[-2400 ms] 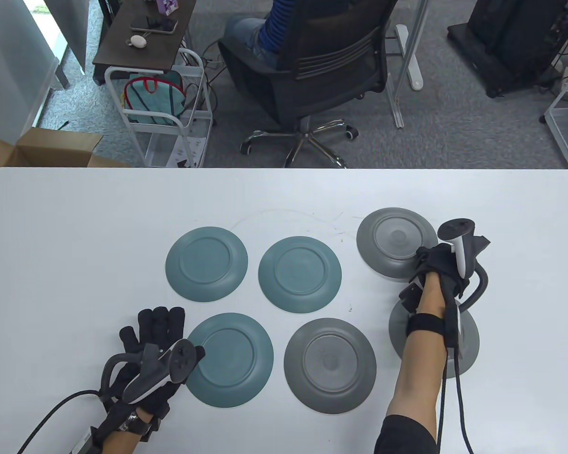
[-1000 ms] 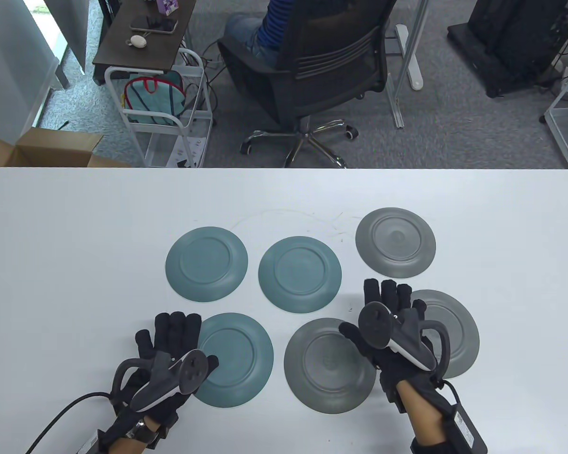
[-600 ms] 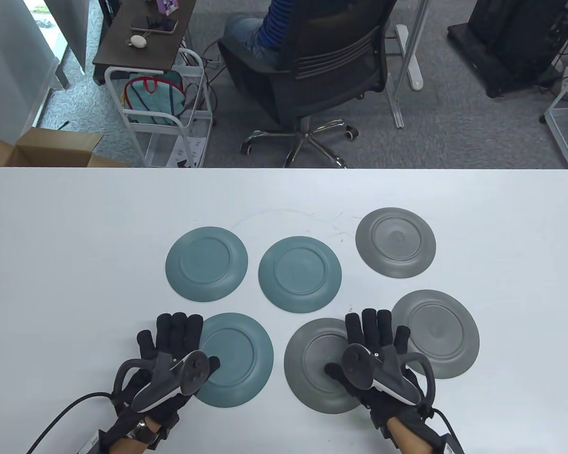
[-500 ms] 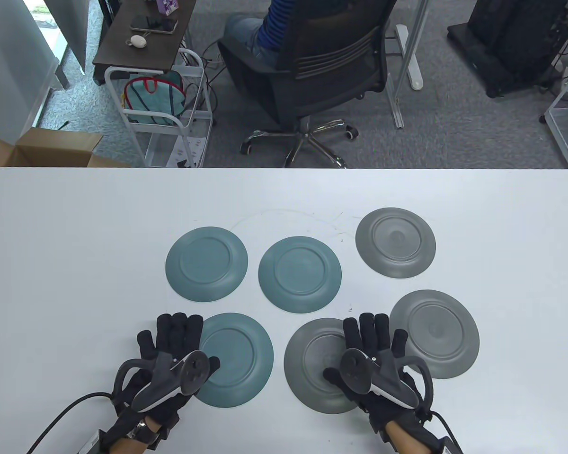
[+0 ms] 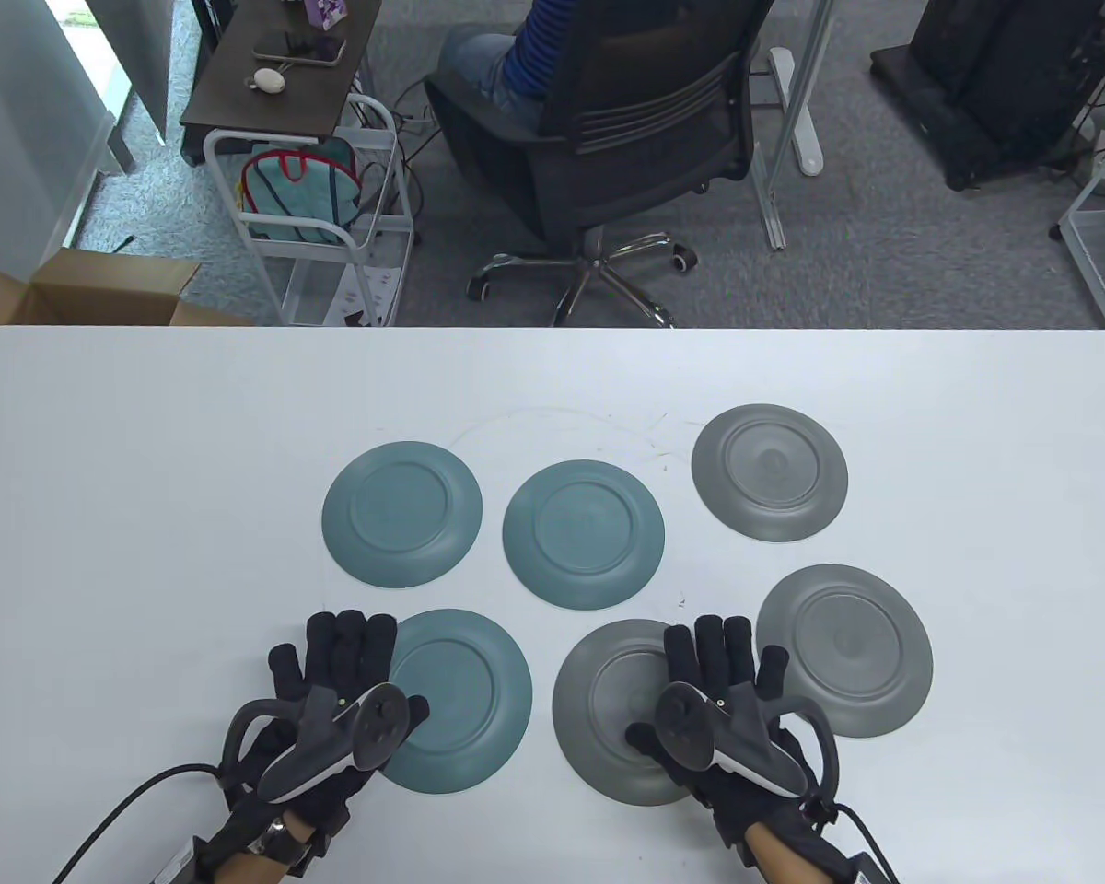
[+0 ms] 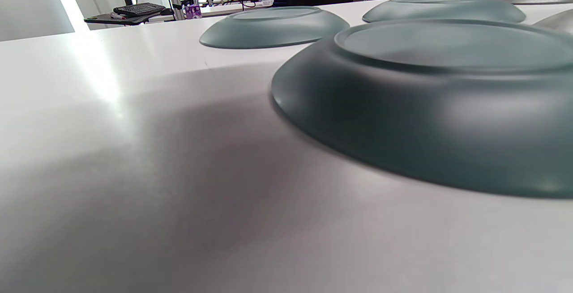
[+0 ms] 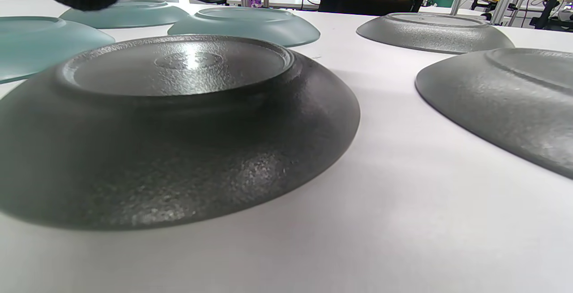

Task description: Flip plate to back facing up

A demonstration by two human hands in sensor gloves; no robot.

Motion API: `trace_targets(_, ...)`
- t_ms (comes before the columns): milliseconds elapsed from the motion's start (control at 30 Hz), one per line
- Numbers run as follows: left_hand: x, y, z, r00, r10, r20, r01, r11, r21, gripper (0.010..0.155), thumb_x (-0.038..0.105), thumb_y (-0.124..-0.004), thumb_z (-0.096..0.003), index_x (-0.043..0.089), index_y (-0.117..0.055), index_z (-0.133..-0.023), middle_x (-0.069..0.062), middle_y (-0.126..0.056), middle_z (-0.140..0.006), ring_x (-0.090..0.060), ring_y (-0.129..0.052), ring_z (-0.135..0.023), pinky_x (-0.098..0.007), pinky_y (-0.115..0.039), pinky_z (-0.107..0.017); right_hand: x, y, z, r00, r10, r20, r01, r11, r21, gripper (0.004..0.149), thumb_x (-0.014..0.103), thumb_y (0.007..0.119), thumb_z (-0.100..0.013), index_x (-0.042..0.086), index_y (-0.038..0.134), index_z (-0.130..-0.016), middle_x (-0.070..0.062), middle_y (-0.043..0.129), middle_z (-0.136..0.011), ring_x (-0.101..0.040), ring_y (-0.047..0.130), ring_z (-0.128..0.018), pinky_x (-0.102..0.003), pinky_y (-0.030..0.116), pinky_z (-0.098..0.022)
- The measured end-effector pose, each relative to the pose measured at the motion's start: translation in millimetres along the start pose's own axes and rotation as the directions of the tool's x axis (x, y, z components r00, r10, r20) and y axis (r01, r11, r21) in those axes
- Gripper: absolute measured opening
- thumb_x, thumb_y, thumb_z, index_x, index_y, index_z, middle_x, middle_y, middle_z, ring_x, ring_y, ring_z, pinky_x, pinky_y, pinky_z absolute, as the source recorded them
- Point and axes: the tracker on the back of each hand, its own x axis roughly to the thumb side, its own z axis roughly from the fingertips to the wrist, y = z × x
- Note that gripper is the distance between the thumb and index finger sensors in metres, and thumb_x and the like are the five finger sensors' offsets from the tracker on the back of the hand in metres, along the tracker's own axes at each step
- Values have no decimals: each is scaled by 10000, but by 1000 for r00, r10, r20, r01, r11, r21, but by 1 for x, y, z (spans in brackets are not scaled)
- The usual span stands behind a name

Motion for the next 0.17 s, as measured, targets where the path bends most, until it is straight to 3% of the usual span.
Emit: trace_targets(167,0,0,0,1000,0,1,0,1000,-1,882,706,-477,-555,162,-224,-1201,-207,-327,-1214,-504,-402,-1165,-725,-430,-757,1,0,0,1000,1,0,-1,1000,8,978,675,624,-495,70,196,-1132,-286,215,-1178,-530,204,-1071,-740,232,-710)
